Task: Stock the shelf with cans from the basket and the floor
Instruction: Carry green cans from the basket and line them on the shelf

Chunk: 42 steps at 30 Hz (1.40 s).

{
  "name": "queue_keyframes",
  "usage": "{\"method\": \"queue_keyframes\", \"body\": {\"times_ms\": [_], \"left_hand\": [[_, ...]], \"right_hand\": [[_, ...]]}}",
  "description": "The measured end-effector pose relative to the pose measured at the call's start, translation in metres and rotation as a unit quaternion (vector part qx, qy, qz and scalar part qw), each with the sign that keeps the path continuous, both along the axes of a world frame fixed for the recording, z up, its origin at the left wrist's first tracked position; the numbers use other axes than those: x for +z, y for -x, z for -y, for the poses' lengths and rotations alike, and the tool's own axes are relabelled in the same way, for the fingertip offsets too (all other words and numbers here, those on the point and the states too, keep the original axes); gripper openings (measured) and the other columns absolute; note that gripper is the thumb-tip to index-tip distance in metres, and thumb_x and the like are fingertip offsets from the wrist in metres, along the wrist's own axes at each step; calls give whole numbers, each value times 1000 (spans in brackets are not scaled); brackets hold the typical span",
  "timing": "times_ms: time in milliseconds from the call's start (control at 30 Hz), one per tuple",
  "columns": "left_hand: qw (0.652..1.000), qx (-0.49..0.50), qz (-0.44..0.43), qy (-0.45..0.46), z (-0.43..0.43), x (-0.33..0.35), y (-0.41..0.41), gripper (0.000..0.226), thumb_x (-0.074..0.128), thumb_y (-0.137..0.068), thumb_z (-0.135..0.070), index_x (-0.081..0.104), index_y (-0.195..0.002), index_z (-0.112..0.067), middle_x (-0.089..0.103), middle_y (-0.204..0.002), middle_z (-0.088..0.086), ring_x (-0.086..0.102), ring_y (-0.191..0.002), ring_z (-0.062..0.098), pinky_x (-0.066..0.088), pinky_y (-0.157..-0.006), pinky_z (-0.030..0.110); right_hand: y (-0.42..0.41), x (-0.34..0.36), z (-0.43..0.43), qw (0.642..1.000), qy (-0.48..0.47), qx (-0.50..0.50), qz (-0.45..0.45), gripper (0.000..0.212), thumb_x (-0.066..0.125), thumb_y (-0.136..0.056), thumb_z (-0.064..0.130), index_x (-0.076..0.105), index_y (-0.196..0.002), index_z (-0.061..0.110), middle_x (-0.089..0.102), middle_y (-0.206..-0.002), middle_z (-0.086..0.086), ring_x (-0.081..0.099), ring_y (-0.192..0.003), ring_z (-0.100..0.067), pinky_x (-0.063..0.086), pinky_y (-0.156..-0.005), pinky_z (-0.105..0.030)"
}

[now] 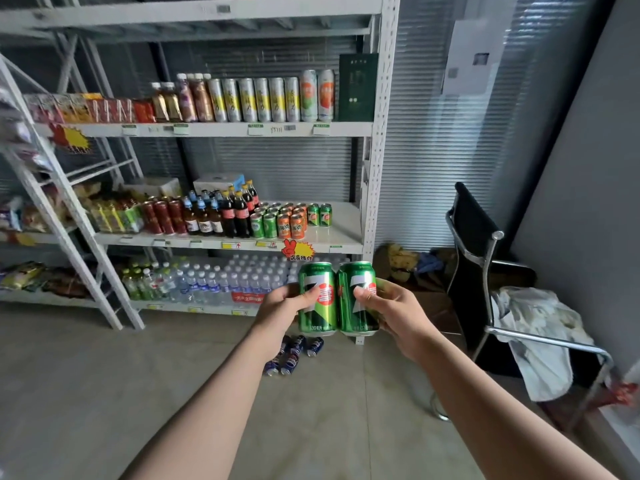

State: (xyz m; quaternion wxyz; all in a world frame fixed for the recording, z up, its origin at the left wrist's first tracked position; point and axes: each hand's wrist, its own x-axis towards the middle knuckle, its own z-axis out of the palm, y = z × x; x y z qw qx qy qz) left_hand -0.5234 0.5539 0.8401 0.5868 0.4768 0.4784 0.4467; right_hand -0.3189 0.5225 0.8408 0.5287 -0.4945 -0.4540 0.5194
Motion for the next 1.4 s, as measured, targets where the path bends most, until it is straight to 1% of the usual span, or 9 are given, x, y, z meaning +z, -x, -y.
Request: {"method": "queue_keyframes", "body": {"times_ms": [133, 267, 433, 600, 833, 900, 1067, 1267, 1400], "left_hand": [[1000, -11, 6, -6, -15, -2, 20, 51, 85, -57, -45, 74, -97, -17, 76, -83, -5, 66, -96, 22, 42, -106, 54], [1000, -9, 12, -6, -33, -4, 33, 54, 86, -56, -44, 73, -99, -14, 74, -79, -5, 64, -88, 20, 40, -107, 51], [999, -20, 32, -2, -56, -3, 39, 51, 85, -54, -44, 75, -97, -18, 77, -90, -3, 65, -89, 17, 40, -108, 45], [999, -41, 25, 1, -93, -2, 28, 41, 78, -63, -34, 73, -99, -15, 77, -92, -2, 64, -87, 17, 45, -102, 44], [999, -44, -9, 0, -190, -15, 4, 51, 79, -63, -30, 69, -110, -13, 76, -98, 3, 68, -89, 20, 47, -99, 46], [999, -47, -15, -1, -222, -17, -3, 53, 80, -63, -30, 68, -112, -13, 76, -103, 5, 69, -93, 22, 49, -97, 44], [999, -37, -32, 12, -302, -20, -18, 46, 79, -69, -22, 67, -112, -11, 77, -95, 2, 72, -79, 9, 52, -78, 30], [998, -42, -45, 12, -391, -28, -25, 27, 73, -83, -9, 67, -109, -13, 77, -84, -7, 71, -73, 2, 54, -65, 17], [997, -58, -57, 14, -453, -37, -25, 24, 73, -83, -9, 67, -106, -15, 76, -78, -11, 69, -68, -1, 50, -59, 12]], "right_hand": [[21, -1, -14, 1000, -9, -5, -18, 49, 82, -71, 28, 70, -114, 7, 75, -103, -15, 72, -85, -20, 54, -62, -23], [34, -1, -29, 1000, -10, -2, -20, 32, 76, -83, 17, 69, -111, 5, 74, -96, -12, 70, -79, -17, 53, -60, -20], [34, -4, -58, 999, 2, 9, -34, 35, 76, -83, 19, 68, -114, 6, 75, -92, -8, 71, -81, -18, 55, -64, -24], [20, -10, -99, 999, 4, 24, -35, 32, 72, -86, 16, 67, -115, 4, 73, -91, -8, 69, -74, -10, 53, -61, -18], [-15, -26, -200, 998, 11, 56, -18, 20, 67, -90, 10, 65, -109, 4, 69, -82, -5, 65, -60, 1, 47, -52, -9], [-25, -28, -234, 997, 10, 70, -19, 18, 66, -90, 9, 66, -108, 8, 70, -85, -5, 67, -64, -1, 48, -55, -10], [-42, -35, -317, 995, 19, 100, -21, 20, 65, -90, 9, 66, -111, 6, 72, -96, -8, 71, -78, -10, 53, -61, -15], [-47, -49, -411, 993, 15, 112, -32, 34, 68, -89, 15, 63, -121, 8, 72, -114, -16, 69, -105, -29, 58, -85, -34], [-46, -62, -465, 995, 21, 99, -25, 34, 69, -89, 22, 65, -120, 10, 70, -112, -21, 65, -96, -28, 50, -87, -39]]}}
